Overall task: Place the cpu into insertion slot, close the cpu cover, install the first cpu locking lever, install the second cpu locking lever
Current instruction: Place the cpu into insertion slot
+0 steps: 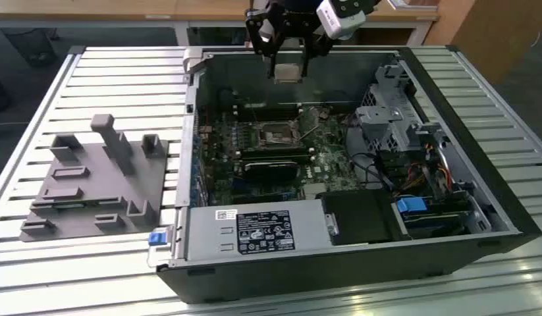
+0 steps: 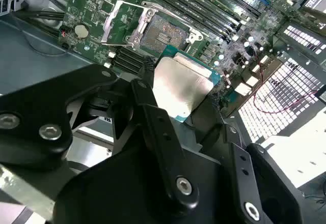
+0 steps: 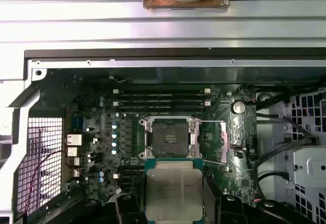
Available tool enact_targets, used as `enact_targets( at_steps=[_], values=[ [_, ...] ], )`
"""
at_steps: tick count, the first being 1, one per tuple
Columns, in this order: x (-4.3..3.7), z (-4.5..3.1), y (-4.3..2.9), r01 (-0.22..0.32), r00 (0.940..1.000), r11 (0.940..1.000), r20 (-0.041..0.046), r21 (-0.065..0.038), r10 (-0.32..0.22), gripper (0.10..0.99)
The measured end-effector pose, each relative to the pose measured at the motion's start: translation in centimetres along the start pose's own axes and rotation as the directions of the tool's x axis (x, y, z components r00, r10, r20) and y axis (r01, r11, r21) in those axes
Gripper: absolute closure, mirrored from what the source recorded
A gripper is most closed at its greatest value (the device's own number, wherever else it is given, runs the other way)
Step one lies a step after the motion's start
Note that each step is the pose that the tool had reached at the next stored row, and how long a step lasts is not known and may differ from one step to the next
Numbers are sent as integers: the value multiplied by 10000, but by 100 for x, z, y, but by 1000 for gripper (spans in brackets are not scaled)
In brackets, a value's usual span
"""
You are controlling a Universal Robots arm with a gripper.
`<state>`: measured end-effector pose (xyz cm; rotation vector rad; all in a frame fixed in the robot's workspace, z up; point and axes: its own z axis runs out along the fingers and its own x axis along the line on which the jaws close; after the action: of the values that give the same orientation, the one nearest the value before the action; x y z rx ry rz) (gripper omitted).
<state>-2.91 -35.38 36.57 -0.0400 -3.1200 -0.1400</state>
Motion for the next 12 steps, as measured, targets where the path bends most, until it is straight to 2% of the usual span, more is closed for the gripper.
enact_targets(
  at_steps=[12],
  values=[
    [0,0,0,-69,10000,10000,6,-1,69,545]
  ],
)
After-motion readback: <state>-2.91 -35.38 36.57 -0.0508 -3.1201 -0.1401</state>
